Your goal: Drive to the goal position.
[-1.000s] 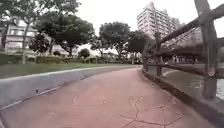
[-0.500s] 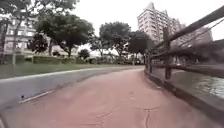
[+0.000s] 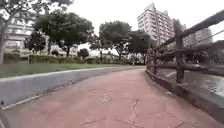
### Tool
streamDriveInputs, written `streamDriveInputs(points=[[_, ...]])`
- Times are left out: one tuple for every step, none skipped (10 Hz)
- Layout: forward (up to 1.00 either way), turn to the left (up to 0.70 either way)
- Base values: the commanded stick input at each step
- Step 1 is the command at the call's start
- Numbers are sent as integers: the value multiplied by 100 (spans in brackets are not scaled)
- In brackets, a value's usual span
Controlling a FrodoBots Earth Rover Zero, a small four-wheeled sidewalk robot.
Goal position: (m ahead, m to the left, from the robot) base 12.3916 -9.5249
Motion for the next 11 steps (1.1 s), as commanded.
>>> streamDriveInputs(points=[[100,-24],[100,-30],[100,-34],[100,-39],[100,-40],[100,0],[98,0],[96,0],[100,0],[100,0],[100,0]])
